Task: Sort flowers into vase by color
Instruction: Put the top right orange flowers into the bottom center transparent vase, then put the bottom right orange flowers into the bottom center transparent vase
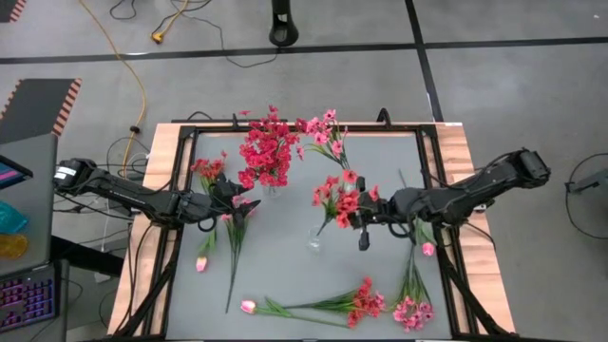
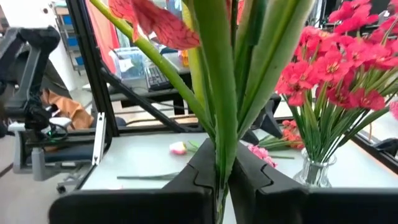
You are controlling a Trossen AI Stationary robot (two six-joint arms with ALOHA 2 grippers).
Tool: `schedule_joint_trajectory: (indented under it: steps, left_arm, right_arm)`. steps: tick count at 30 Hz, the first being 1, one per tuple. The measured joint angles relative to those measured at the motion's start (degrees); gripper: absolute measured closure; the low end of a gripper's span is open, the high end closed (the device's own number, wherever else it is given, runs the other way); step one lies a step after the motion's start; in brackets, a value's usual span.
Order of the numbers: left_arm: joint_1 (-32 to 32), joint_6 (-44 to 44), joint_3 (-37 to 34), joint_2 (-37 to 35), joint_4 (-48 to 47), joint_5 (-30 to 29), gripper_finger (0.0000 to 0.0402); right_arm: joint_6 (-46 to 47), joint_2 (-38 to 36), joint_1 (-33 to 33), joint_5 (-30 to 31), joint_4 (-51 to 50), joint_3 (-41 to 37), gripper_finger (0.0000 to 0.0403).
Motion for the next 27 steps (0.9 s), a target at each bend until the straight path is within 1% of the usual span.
schedule_joint_trajectory:
  steps: [11,15,22,27]
  left_arm:
    - [0.0,0.0,0.0,0.0,0.0,0.0,0.0147]
    - [0.0,0.0,0.0,0.0,0.0,0.0,0.0147]
    - [0.0,0.0,0.0,0.0,0.0,0.0,0.0147]
    - [0.0,0.0,0.0,0.0,-0.1,0.1,0.0147]
  right_arm:
    - [0.0,-0.2,0.0,0.0,-0.9,0.0,0.0316]
    - [-0.1,-0.2,0.0,0.0,-0.8,0.0,0.0287]
    - [0.0,-0.2,0.0,0.0,-1.8,0.0,0.0222]
    - [0.0,-0.2,0.0,0.0,-1.8,0.0,0.0192]
